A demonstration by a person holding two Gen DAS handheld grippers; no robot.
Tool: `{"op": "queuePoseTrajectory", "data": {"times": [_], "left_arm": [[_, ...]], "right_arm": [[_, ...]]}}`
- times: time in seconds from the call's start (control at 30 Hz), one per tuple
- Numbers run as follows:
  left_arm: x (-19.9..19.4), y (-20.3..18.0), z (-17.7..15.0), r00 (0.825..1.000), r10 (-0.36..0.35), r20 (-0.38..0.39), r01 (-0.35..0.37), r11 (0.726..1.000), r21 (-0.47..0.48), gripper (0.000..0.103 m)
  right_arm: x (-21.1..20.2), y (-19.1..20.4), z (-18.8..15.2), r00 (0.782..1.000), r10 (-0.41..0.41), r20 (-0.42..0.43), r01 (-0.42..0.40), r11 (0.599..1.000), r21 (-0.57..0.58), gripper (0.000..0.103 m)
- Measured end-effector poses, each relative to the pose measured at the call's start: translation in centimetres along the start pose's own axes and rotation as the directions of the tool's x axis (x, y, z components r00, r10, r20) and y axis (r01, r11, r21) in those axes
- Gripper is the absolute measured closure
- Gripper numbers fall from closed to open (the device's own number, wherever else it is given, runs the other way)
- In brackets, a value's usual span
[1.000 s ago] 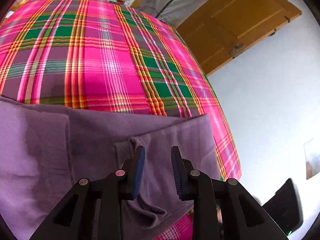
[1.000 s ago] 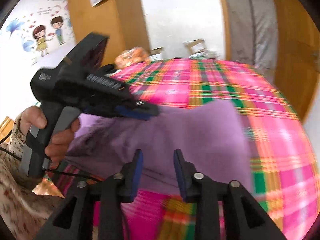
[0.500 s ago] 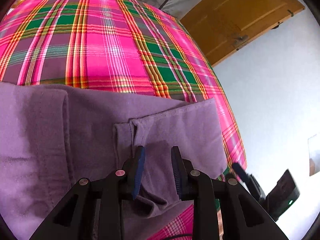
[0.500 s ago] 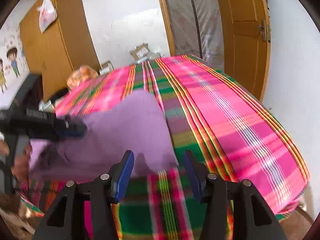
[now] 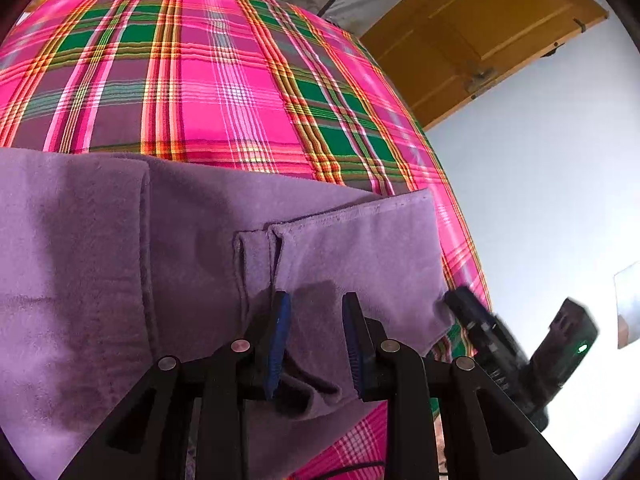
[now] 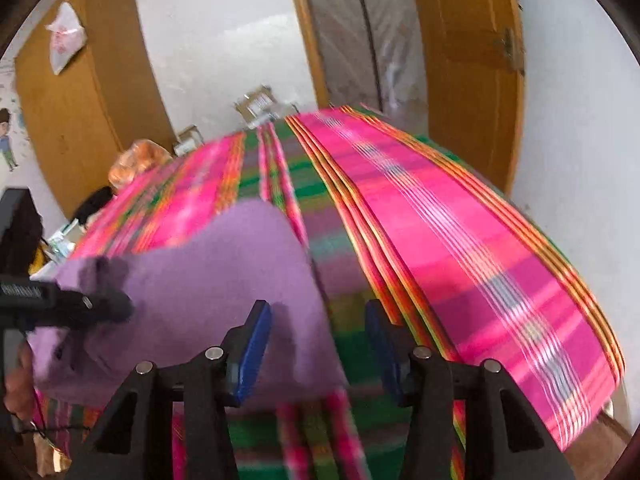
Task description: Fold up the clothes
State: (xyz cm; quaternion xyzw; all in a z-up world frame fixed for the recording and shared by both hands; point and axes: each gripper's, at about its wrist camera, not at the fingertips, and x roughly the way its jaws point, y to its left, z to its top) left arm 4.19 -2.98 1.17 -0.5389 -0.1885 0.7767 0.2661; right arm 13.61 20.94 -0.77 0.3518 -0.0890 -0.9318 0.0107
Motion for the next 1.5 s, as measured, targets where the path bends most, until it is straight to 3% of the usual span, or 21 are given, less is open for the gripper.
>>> {"op": "queuePoseTrajectory", "data": {"times": [0.17,0.3,0.47,0.83,0.9,1.13,1.33,1.5], "left_arm": [[0.1,0.2,0.2,1.000,-0.010,-0.010,0.010,1.000,-0.002,0.075],[0.2,0.4,0.2,1.000,-0.026,-0.018,0.025,1.000,-0.007,0.075],[0.0,0.7,0.2,0.999,-0.043,-0.018,0.043,0.999,-0.001,0.075],[0.0,1.1,0.2,0.997,-0.078,-0.025,0.077,0.997,-0.018,0.075],[0.1,1.1,0.2,0.996,-0.081,-0.025,0.081,0.997,-0.020,0.075],[-0.3,0.9,-0.1,0.998,-0.051,-0.026,0.051,0.999,0.004,0.075],[-1.1,1.0,-1.0,0.999,-0.019,-0.026,0.020,1.000,0.014,0.075],[-2.1,1.4,-2.0,1.000,0.000,-0.016,0.000,1.000,0.007,0.075]], "right_arm": [[1.8,2.4,2.5,0.998,0.064,-0.018,-0.066,0.993,-0.097,0.089],[3.8,3.9,3.7,0.998,0.039,-0.048,-0.046,0.987,-0.156,0.089],[7.0,3.3,4.3,0.992,-0.015,-0.128,0.000,0.993,-0.120,0.091],[7.3,2.6,5.9,0.993,-0.003,-0.114,-0.003,0.998,-0.055,0.091],[8.3,3.0,5.6,0.989,-0.027,-0.144,0.015,0.996,-0.084,0.090],[8.2,3.3,5.4,0.991,-0.049,-0.126,0.035,0.993,-0.112,0.090],[7.0,3.0,5.7,0.990,-0.042,-0.136,0.038,0.999,-0.036,0.088],[3.7,6.4,3.3,0.994,0.069,-0.088,-0.079,0.990,-0.114,0.087]]}}
